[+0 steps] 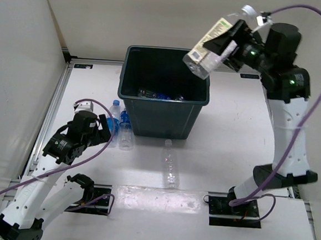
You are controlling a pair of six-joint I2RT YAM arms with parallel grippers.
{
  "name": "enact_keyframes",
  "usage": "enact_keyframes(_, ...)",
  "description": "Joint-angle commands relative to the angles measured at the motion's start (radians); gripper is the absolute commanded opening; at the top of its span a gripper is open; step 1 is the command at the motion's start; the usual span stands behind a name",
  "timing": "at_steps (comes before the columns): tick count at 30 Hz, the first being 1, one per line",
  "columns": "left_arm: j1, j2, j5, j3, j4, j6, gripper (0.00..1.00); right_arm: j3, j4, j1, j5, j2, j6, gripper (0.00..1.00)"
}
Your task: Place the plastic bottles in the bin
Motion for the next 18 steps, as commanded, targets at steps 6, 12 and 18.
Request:
enact_keyframes(6,-0.004,0.011,0.033,0.047,-0.008,0.027,1.00,0.220,-0.250,0.142,0.061,0.167,-0.099,0.90)
enact_keyframes(12,-0.004,0.029,0.064,0.044,-0.019,0.004,1.00,0.152,-0.240,0.139,0.058,0.107,-0.125,0.90)
enact_keyframes(18,-0.004,0.060,0.084,0.049,-0.031,-0.019,1.00,0.137,-0.252,0.122,0.048,0.084,-0.157,0.90)
